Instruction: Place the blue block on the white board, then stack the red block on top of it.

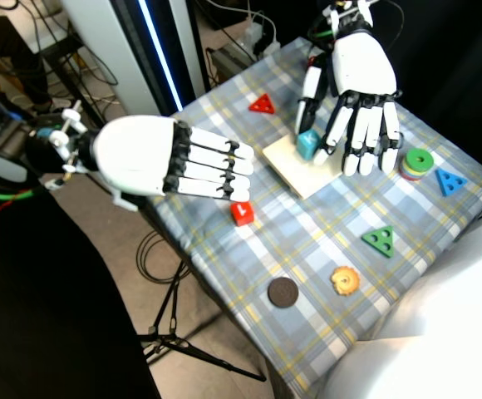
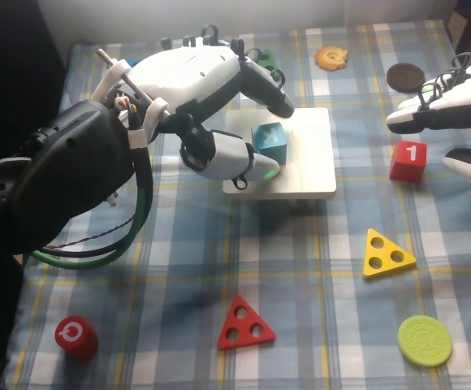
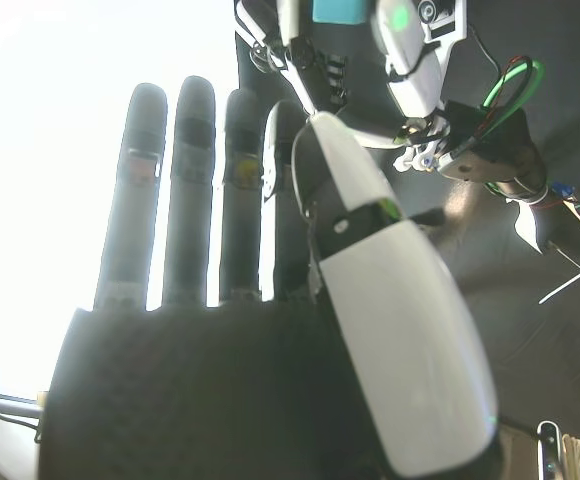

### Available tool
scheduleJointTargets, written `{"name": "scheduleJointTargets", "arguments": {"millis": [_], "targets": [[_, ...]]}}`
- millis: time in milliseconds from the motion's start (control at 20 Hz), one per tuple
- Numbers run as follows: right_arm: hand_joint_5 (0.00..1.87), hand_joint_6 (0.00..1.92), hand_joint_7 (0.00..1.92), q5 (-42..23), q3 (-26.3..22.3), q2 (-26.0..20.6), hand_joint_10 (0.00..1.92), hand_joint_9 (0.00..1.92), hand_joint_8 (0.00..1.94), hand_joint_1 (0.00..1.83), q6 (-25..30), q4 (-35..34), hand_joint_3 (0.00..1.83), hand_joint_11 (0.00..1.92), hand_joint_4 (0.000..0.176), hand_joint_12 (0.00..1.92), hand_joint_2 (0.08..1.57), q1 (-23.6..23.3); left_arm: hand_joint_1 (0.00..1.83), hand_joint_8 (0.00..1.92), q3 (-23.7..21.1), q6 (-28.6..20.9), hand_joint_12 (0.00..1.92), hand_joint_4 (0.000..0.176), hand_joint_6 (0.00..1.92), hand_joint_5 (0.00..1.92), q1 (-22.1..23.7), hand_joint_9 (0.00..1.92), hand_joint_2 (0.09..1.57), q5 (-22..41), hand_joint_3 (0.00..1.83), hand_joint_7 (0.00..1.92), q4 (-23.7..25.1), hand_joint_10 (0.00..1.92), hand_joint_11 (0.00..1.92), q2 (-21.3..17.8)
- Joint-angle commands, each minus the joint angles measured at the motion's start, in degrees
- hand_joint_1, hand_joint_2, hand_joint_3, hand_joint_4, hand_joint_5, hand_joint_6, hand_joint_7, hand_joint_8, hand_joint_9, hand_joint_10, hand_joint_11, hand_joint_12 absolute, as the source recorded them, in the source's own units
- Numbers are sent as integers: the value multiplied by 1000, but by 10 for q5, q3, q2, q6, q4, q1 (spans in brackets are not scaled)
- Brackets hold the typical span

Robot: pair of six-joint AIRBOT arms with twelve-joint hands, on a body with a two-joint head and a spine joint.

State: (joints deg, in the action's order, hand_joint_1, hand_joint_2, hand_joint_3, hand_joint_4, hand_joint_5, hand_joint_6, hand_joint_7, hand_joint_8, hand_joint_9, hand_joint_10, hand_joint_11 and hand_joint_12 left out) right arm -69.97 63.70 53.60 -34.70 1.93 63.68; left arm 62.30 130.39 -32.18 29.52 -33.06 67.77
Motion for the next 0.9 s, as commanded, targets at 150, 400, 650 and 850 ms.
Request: {"name": "scheduleJointTargets", "arguments": {"millis": [150, 400, 650, 850], "targets": [[666, 0, 719, -58, 2, 6, 0, 677, 1, 973, 4, -11, 0, 446, 0, 396, 1372, -10, 933, 2, -11, -3, 416, 134, 0, 824, 4, 376, 979, 70, 1, 491, 14, 0, 0, -3], [612, 0, 637, -20, 20, 18, 1, 638, 0, 720, 4, -11, 0, 174, 0, 978, 1309, -30, 857, 0, -47, -151, 165, 166, 1, 394, -18, 249, 966, 147, 2, 357, 74, 0, 0, -46], [588, 0, 627, 49, 45, 40, 1, 651, 0, 688, -23, -12, 0, 125, 0, 1186, 1203, -67, 763, 0, -115, -187, 214, 169, 0, 367, -53, 230, 948, 240, 3, 340, 118, 0, 0, -108], [593, 0, 615, 97, 65, 53, 0, 636, 1, 785, -39, -30, 0, 183, 0, 987, 1083, -74, 763, 1, -145, -260, 181, 143, 1, 384, -84, 254, 922, 299, 0, 346, 158, 2, 0, -137]]}}
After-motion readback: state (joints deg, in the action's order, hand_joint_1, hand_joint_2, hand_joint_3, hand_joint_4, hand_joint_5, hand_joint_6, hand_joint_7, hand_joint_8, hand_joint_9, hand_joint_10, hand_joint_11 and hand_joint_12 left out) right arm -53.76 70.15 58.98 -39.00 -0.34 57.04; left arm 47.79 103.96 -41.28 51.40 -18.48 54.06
